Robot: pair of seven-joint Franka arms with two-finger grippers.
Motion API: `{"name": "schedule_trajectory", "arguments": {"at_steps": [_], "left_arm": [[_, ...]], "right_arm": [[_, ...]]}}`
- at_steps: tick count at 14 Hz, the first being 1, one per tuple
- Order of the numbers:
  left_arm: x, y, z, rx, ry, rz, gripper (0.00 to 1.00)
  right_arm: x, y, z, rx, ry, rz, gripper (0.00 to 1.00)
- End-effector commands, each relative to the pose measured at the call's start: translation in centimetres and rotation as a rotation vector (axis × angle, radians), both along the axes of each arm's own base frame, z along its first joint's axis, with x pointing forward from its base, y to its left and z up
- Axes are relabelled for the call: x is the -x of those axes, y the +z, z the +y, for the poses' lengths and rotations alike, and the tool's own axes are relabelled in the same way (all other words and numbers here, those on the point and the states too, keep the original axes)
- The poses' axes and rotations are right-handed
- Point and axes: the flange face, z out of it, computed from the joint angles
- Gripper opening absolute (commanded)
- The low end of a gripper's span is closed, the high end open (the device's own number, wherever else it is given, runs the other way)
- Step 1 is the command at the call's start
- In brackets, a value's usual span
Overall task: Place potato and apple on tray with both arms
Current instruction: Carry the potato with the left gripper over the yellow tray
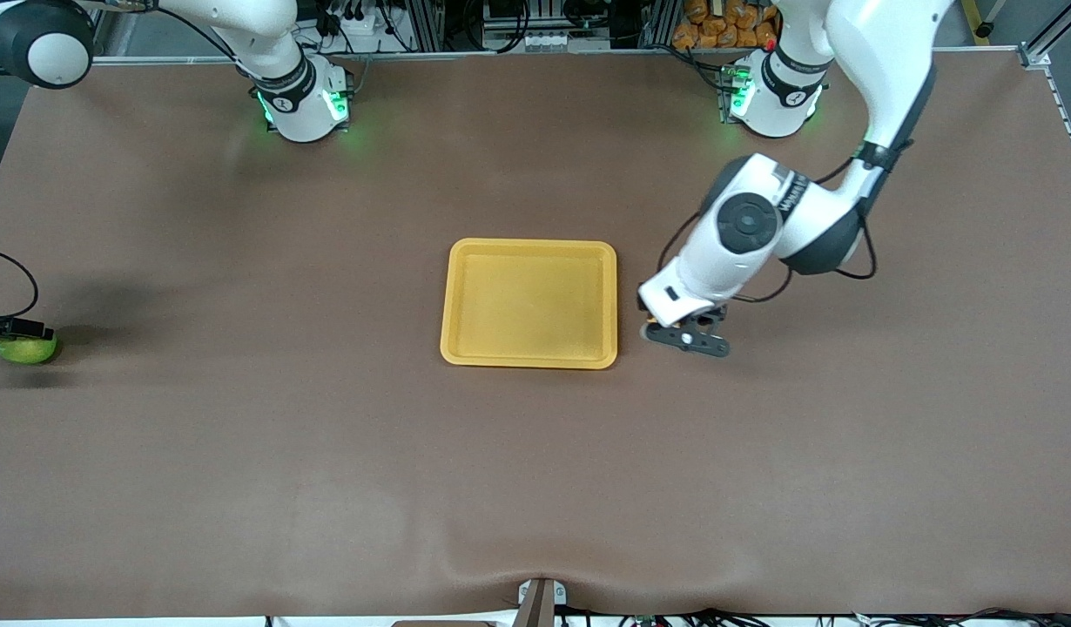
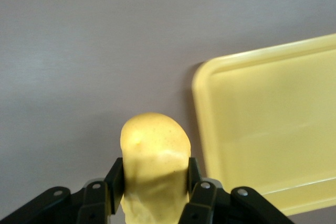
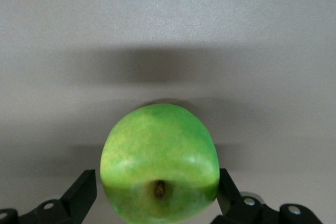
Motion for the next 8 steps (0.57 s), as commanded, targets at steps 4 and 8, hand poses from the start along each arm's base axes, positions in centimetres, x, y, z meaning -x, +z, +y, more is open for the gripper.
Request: {"name": "schedule_trajectory", "arguments": {"at_steps": [4,8], "left_arm": [[1.1,-1.9,-6.3,-0.016,0.137,0.02,0.0],[3.4,-4.3,-10.5,-0.055,0.164,0.008,0.0]], "right_arm": [[-1.0,0.3,-1.0,0.013,0.05,-0.031,0.0],[-1.7,1.6,-0.6,0.006,0.053,-0.024,0.0]]}}
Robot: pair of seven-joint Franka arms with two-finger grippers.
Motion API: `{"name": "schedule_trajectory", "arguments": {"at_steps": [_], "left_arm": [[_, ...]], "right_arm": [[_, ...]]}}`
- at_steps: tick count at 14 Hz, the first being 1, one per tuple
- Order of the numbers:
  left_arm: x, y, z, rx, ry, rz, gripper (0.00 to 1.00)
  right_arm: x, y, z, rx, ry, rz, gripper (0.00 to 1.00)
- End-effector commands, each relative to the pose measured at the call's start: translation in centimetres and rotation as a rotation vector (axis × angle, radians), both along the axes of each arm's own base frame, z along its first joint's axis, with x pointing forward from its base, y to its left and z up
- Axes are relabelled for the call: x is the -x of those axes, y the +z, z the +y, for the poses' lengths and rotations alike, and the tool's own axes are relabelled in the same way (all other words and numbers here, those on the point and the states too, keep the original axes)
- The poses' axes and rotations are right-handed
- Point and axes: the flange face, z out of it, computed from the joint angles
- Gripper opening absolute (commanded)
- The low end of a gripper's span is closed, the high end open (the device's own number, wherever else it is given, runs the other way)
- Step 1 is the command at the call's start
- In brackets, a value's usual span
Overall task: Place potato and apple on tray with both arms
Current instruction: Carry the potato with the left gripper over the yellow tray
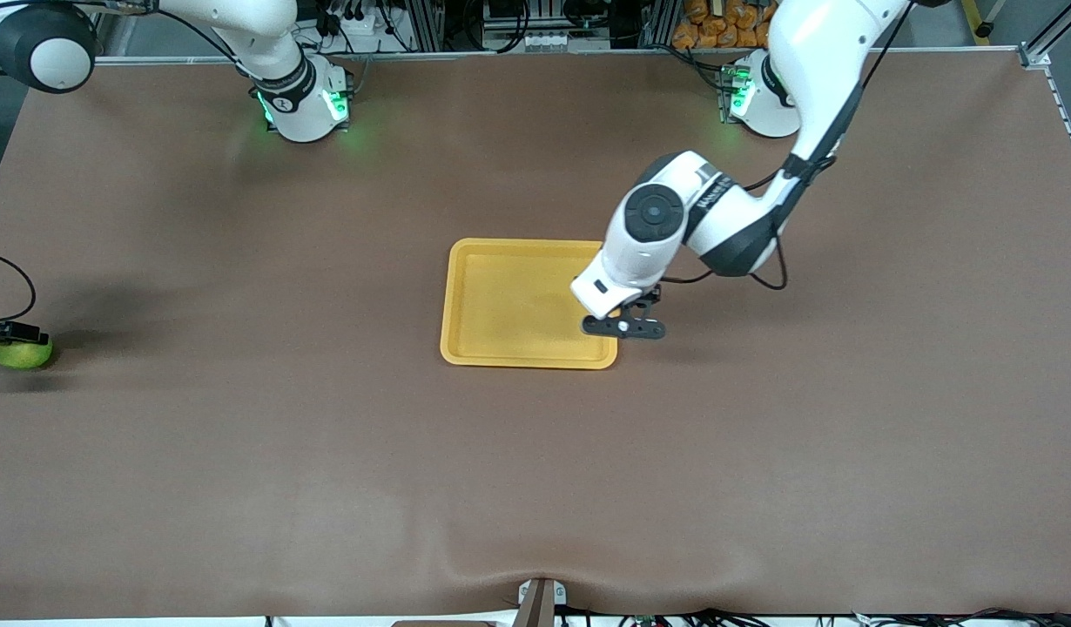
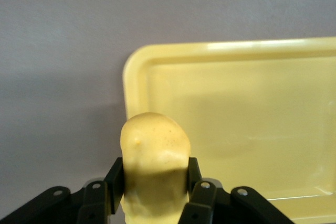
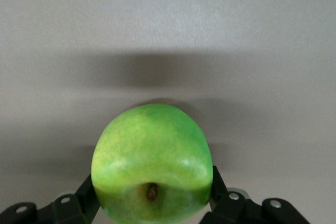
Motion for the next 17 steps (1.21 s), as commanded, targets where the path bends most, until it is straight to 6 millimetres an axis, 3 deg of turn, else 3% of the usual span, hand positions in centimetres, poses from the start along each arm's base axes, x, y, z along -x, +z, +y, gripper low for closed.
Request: {"name": "schedule_trajectory", "arguments": {"at_steps": [1,6,10,13,15,17], "left_arm": [[0.5,-1.9,-2.6,-0.05,0.05,-0.02,0.0],[2.1,-5.3,-4.1,-0.116,0.032,-0.044,0.0],[2.0,-6.6,-3.7,-0.143,0.03,-0.049,0.0],[2.0,-7.5,-3.5,-0.157,0.026,-0.05,0.04],[2.0,-7.9,-3.4,-0.16,0.029,-0.045,0.21],[2.1,-8.3,-3.4,-0.162,0.033,-0.038,0.47]], "right_arm": [[-0.9,1.5,-0.2,-0.021,0.011,0.011,0.0],[-1.0,3.7,1.0,-0.09,-0.035,0.087,0.0],[-1.7,3.9,3.4,-0.137,-0.011,0.137,0.0],[-2.7,5.3,5.4,-0.15,0.014,0.154,0.0],[-3.4,6.4,7.2,-0.158,0.018,0.171,0.0],[-3.5,8.9,8.6,-0.172,-0.01,0.183,0.0]]}}
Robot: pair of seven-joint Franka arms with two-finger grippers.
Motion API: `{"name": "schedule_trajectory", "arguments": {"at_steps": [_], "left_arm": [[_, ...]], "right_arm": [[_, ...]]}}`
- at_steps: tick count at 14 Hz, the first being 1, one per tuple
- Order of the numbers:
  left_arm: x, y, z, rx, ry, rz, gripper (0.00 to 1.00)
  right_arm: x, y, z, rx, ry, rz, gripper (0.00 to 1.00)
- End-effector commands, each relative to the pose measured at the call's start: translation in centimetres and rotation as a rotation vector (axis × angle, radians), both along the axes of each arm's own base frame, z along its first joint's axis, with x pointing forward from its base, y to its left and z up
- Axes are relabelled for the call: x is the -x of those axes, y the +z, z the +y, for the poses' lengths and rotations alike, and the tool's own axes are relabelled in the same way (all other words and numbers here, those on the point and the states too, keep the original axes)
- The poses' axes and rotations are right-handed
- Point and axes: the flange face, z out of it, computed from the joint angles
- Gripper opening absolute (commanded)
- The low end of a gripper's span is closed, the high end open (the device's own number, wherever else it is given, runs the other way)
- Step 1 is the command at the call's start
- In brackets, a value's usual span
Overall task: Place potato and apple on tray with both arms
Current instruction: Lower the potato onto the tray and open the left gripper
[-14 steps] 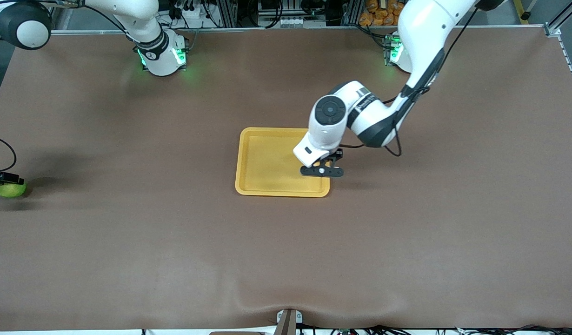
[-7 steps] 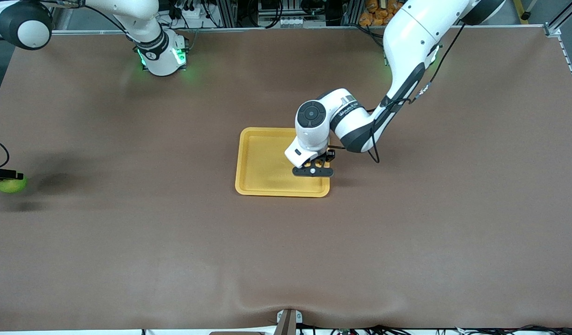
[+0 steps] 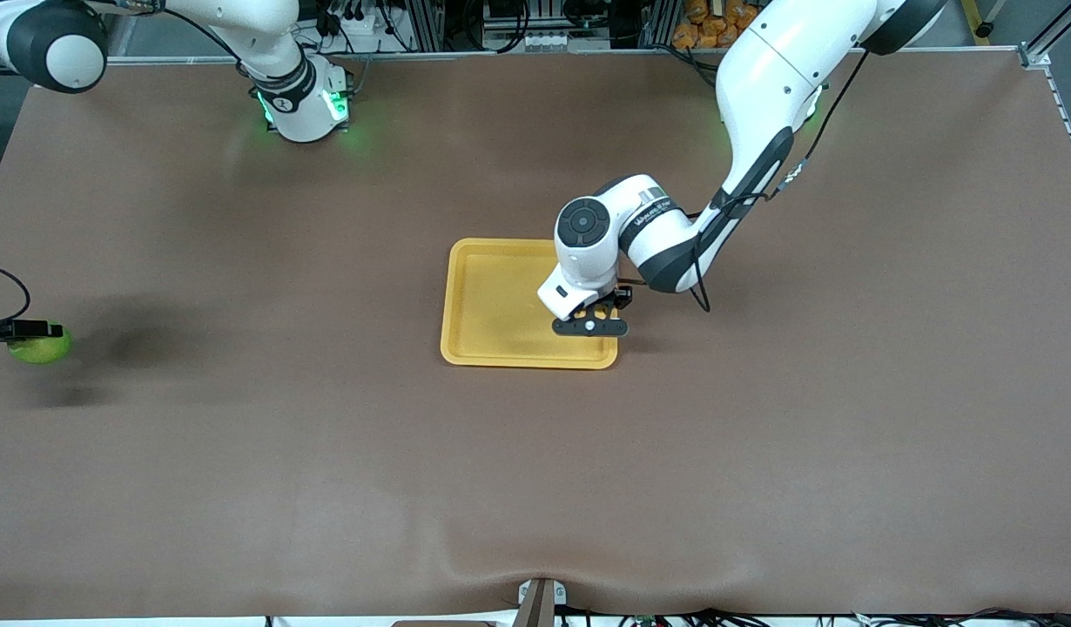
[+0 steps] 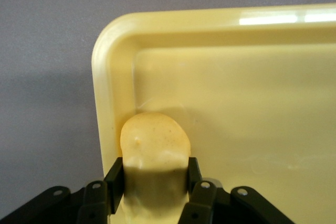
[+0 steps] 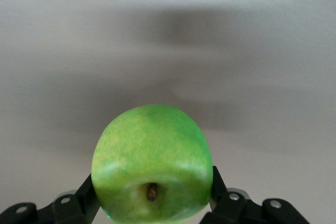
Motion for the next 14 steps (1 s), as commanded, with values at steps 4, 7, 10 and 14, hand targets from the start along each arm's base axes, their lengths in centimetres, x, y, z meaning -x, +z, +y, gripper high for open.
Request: {"name": "schedule_trajectory", "arguments": {"at_steps": [4,7,10,14], "left_arm": [[-0.6,0.2,-0.1,-0.031,0.015,-0.04,1.0],[-2.8,2.8,0.8,-0.017,0.042,-0.072,1.0],[-4.8,7.8,2.8,-0.042,0.08,-0.096,1.0],[-7.4,15.3,7.7,-0.005,0.09,-0.049,1.0]], "right_arm": [[-1.1,4.9,4.9,-0.063,-0.002,0.013,0.0],[-1.1,7.0,6.3,-0.058,-0.019,0.022,0.0],[-1.4,9.1,8.2,-0.056,-0.03,0.031,0.0],[-1.6,10.0,9.8,-0.133,-0.095,0.017,0.0]]}}
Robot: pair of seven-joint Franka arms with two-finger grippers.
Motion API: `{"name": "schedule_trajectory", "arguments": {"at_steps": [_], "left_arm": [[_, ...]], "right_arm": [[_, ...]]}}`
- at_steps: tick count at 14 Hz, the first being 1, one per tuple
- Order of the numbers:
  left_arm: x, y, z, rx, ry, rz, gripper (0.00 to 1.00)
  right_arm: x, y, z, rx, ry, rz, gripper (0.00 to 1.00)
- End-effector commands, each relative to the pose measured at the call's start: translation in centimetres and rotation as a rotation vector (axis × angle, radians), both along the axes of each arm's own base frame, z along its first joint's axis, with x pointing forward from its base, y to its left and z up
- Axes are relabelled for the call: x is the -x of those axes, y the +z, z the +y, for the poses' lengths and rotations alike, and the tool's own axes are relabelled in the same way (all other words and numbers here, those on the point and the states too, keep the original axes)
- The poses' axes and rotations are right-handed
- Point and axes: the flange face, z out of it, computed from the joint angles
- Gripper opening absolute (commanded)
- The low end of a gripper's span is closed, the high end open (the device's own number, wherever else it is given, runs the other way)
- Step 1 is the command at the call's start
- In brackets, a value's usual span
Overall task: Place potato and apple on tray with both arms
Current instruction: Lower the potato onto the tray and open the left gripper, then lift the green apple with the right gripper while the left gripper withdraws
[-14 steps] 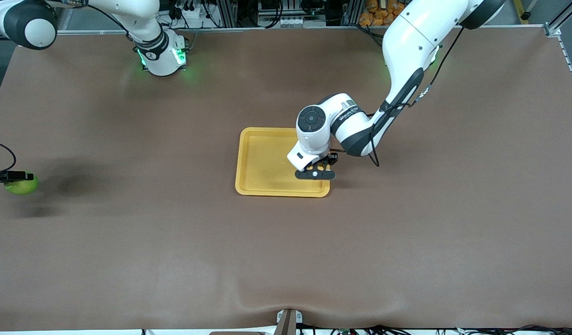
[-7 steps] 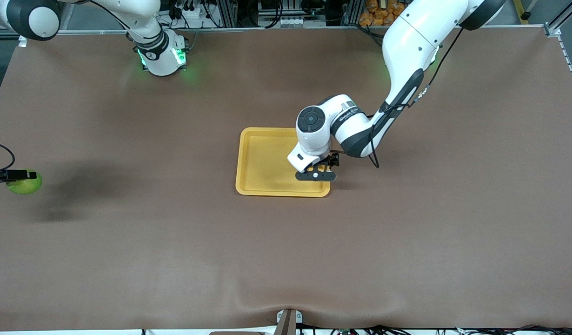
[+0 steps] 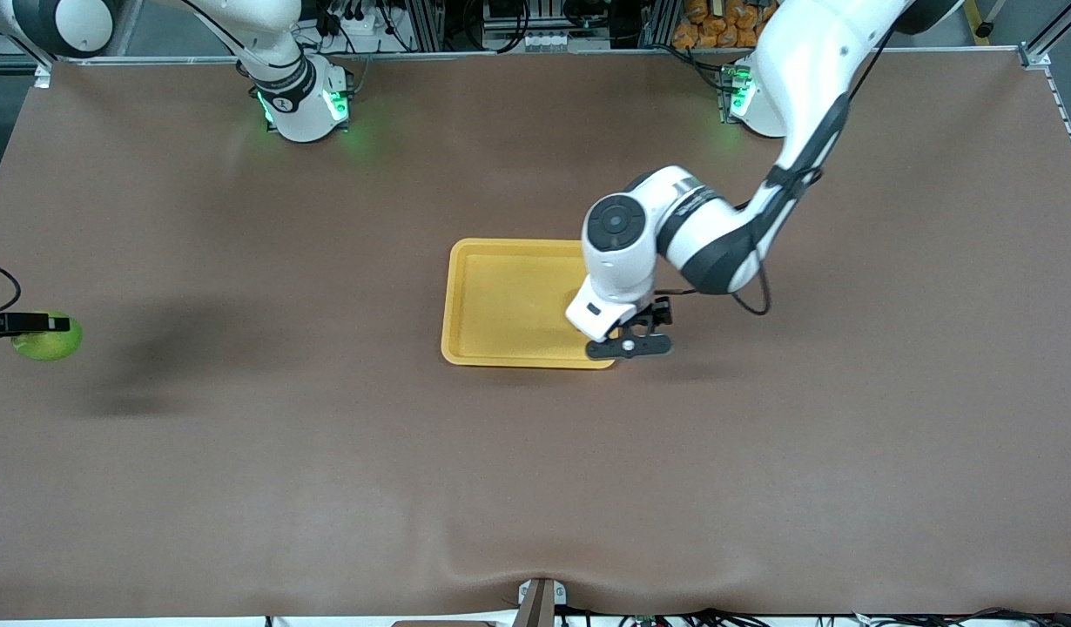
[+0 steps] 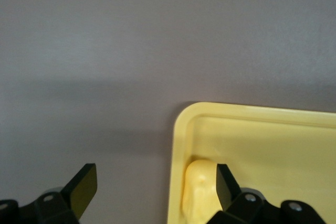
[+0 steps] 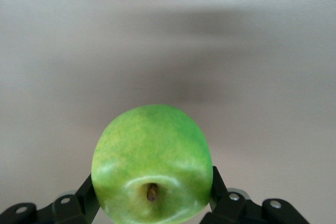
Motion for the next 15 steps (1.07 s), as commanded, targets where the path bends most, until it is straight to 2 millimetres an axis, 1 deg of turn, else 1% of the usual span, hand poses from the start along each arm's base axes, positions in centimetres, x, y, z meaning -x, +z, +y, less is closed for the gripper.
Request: {"name": "schedule_trajectory", "arguments": {"at_steps": [1,3,4,6,7,8,9,11,13,14,15], "left_arm": [[-1.2,6.2,4.4,0.034,-0.016,0.037,1.0],[-2.3,10.3,8.7,0.045,-0.051,0.074,1.0],[-2.9,12.0,10.8,0.065,-0.059,0.093,1.0],[-4.1,15.2,15.2,0.099,-0.004,0.125,1.0],[-4.0,16.7,16.8,0.09,0.023,0.127,1.0],[-4.1,18.3,18.2,0.082,0.046,0.118,1.0],[-4.1,19.9,19.6,0.081,0.07,0.099,1.0],[-3.9,21.8,22.0,0.078,0.097,0.084,1.0],[-3.2,24.1,23.8,0.069,0.125,0.056,1.0],[-3.0,25.1,25.3,0.062,0.148,0.051,1.0],[-3.0,25.3,26.3,0.06,0.151,0.056,1.0]], "right_arm": [[-0.2,2.1,2.7,0.004,-0.046,-0.001,0.0],[-0.9,4.3,5.5,0.053,-0.072,0.009,0.0],[-1.2,5.1,6.9,0.07,-0.091,0.021,0.0],[-1.0,6.0,8.1,0.067,-0.092,0.032,0.0],[-1.2,6.7,9.1,0.07,-0.079,0.021,0.0],[-1.2,7.1,10.3,0.072,-0.068,0.017,0.0],[-1.0,7.7,11.1,0.079,-0.078,0.012,0.0],[-0.7,8.1,13.1,0.095,-0.11,0.025,0.0],[-0.8,9.3,15.8,0.11,-0.12,0.023,0.0],[-0.7,9.7,17.0,0.121,-0.138,0.027,0.0],[-0.8,10.1,18.8,0.126,-0.135,0.026,0.0]]}}
